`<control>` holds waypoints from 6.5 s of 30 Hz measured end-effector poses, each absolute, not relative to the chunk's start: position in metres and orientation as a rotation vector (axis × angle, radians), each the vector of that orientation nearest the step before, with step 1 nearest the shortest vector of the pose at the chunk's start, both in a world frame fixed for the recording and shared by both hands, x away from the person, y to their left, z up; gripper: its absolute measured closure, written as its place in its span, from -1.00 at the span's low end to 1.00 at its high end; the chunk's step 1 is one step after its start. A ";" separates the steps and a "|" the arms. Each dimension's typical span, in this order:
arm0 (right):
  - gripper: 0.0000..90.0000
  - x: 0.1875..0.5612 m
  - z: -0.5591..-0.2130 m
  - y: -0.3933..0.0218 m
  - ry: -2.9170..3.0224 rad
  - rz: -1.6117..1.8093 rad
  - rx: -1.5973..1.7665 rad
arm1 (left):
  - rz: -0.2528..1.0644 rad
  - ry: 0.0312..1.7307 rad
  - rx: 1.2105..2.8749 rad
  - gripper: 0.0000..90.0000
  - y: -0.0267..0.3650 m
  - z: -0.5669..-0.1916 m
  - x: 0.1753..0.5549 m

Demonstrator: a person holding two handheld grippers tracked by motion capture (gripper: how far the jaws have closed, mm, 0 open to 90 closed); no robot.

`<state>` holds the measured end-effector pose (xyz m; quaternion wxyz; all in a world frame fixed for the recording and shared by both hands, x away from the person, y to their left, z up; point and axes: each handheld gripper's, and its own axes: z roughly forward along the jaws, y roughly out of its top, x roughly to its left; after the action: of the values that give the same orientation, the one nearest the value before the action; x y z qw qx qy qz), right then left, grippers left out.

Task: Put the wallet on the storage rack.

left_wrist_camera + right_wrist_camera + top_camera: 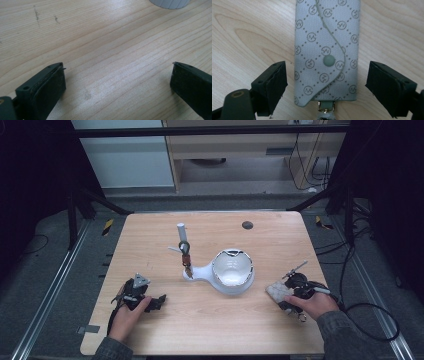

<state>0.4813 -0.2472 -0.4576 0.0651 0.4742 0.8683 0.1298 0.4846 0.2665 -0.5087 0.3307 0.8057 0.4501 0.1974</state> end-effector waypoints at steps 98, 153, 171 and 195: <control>-0.28 0.483 -0.340 -0.167 2.709 0.348 0.884 | 0.518 1.183 2.097 -1.00 0.264 -0.509 0.484; -0.28 0.509 -0.361 -0.100 2.800 0.174 0.766 | 0.517 1.182 2.101 -1.00 0.264 -0.509 0.484; -0.28 0.515 -0.365 -0.092 2.815 0.131 0.765 | 0.518 1.182 2.101 -1.00 0.264 -0.509 0.484; -0.28 0.529 -0.366 -0.085 2.805 0.079 0.786 | 0.517 1.179 2.103 -1.00 0.264 -0.509 0.484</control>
<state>0.5294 -0.0852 -0.3658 0.1135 0.2680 0.9563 0.0270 0.4839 0.2640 -0.5087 0.3315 0.8047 0.4510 0.1978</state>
